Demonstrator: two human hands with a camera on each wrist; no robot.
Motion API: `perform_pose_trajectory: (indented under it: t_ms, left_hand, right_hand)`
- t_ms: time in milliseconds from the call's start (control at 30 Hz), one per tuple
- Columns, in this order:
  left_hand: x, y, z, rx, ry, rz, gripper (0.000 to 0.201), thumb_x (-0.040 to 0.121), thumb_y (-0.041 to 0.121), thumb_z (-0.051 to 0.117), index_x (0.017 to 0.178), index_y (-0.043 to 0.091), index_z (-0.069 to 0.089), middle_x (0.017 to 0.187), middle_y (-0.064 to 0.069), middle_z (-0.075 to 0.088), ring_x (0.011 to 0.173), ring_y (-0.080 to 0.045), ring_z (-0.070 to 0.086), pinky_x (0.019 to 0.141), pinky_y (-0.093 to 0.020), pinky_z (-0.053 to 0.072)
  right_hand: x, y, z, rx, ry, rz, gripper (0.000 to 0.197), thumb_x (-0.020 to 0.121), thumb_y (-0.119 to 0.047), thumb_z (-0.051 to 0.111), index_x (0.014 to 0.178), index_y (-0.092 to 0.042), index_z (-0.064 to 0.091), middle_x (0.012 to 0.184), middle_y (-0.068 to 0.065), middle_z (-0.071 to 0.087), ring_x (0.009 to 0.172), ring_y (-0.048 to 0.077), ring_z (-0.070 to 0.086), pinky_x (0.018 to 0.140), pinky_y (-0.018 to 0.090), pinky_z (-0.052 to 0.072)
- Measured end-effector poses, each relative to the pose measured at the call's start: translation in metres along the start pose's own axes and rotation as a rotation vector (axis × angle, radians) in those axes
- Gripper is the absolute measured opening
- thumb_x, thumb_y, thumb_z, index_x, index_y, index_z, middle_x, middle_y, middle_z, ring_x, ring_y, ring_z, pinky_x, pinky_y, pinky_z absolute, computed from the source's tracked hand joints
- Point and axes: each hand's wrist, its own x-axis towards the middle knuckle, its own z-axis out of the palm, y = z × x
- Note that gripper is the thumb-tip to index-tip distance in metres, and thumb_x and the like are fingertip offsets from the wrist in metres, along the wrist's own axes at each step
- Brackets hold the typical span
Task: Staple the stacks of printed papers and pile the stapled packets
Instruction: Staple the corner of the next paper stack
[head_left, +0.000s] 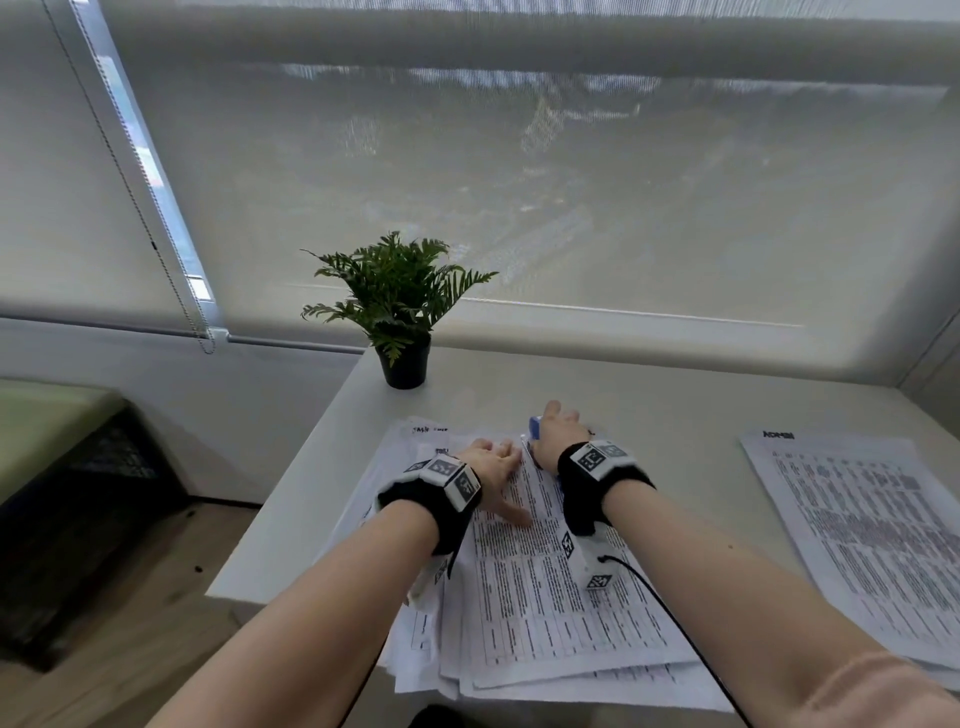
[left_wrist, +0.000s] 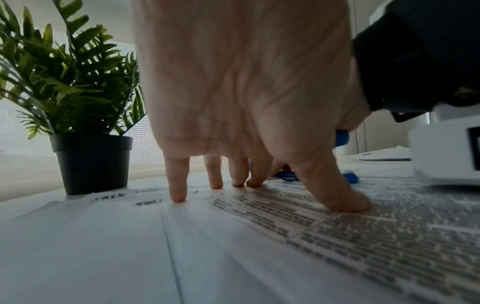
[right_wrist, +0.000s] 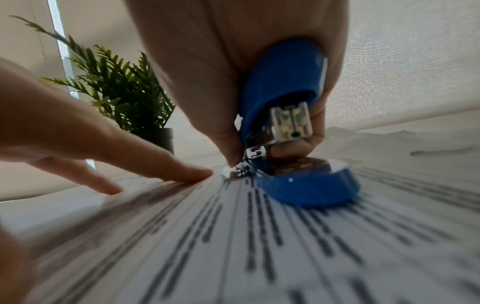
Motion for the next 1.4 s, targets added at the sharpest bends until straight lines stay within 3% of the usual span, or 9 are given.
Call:
perform_pose_trajectory:
  t_ms: [367,467,567,667,833,900,967,1200,1400]
  left_hand:
    - [0.001,-0.003,-0.001,-0.097,0.034,-0.011,0.095,0.075,0.058,0.066,0.148,0.015,0.024,0.156,-0.004,0.022,0.142,-0.024,0.021,0.117,-0.042,0.025]
    - [0.0,0.003,-0.005,-0.266,0.037,-0.081,0.084,0.078,0.037,0.073,0.144,0.009,0.029,0.15,-0.009,0.033,0.137,-0.025,0.035,0.114,-0.035,0.031]
    - [-0.007,0.019,-0.009,-0.453,0.264,-0.137,0.059,0.091,0.008,0.049,0.146,0.007,0.028,0.15,-0.013,0.033,0.137,-0.026,0.036,0.112,-0.031,0.029]
    - [-0.006,0.037,-0.008,-0.689,0.43,-0.16,0.047,0.091,0.009,0.046,0.138,0.005,0.038,0.129,-0.014,0.053,0.116,-0.027,0.054,0.101,-0.034,0.041]
    - [-0.009,0.059,-0.011,-1.278,0.058,-0.05,0.031,0.084,0.001,0.063,0.114,-0.006,0.058,0.087,-0.012,0.064,0.068,-0.015,0.063,0.074,-0.026,0.056]
    - [-0.011,0.065,-0.01,-1.283,0.074,-0.046,0.008,0.081,-0.003,0.066,0.089,-0.001,0.066,0.073,-0.009,0.066,0.058,-0.011,0.064,0.068,-0.022,0.057]
    - [-0.011,0.069,-0.008,-1.309,0.096,-0.076,0.01,0.081,-0.003,0.067,0.073,0.003,0.065,0.06,-0.006,0.067,0.052,-0.011,0.065,0.067,-0.024,0.058]
    - [-0.015,0.065,-0.009,-1.516,-0.037,-0.131,0.011,0.085,-0.008,0.06,0.078,-0.002,0.065,0.055,-0.009,0.069,0.047,-0.014,0.067,0.056,-0.021,0.059]
    - [-0.018,0.052,-0.01,-1.381,0.181,-0.161,0.015,0.083,-0.007,0.065,0.073,0.003,0.059,0.054,-0.006,0.066,0.041,-0.009,0.063,0.05,-0.021,0.056]
  right_hand:
    - [-0.005,0.012,-0.027,0.013,-0.061,-0.103,0.05,0.095,-0.03,0.049,0.134,-0.003,0.036,0.134,0.021,0.042,0.121,0.039,0.048,0.1,0.042,0.041]
    - [-0.02,0.032,-0.032,0.05,-0.06,-0.111,0.049,0.088,-0.021,0.055,0.131,-0.005,0.038,0.13,0.021,0.047,0.118,0.036,0.049,0.098,0.04,0.044]
    - [-0.04,0.047,-0.038,0.116,-0.07,-0.134,0.053,0.085,-0.018,0.06,0.132,-0.005,0.039,0.131,0.02,0.047,0.118,0.033,0.05,0.098,0.036,0.042]
    - [-0.061,0.059,-0.041,0.179,-0.017,-0.196,0.06,0.082,-0.017,0.065,0.136,-0.008,0.041,0.132,0.015,0.051,0.119,0.029,0.052,0.098,0.031,0.041]
    - [-0.086,0.071,-0.048,0.229,0.076,-0.246,0.057,0.081,-0.016,0.066,0.134,-0.012,0.044,0.123,0.014,0.061,0.11,0.028,0.059,0.09,0.029,0.045]
    - [-0.093,0.077,-0.052,0.203,0.076,-0.249,0.057,0.081,-0.015,0.066,0.134,-0.013,0.044,0.124,0.013,0.06,0.112,0.028,0.058,0.091,0.03,0.044]
    - [-0.098,0.081,-0.054,0.167,0.058,-0.245,0.057,0.08,-0.016,0.066,0.132,-0.013,0.044,0.126,0.013,0.058,0.113,0.028,0.056,0.094,0.032,0.044]
    - [-0.11,0.105,-0.051,0.122,-0.012,-0.23,0.054,0.08,-0.019,0.067,0.13,-0.015,0.047,0.125,0.01,0.058,0.11,0.026,0.056,0.09,0.029,0.043]
    - [-0.113,0.145,-0.055,0.068,0.065,-0.056,0.056,0.083,-0.012,0.061,0.135,-0.013,0.041,0.126,0.014,0.058,0.113,0.03,0.057,0.093,0.034,0.045]
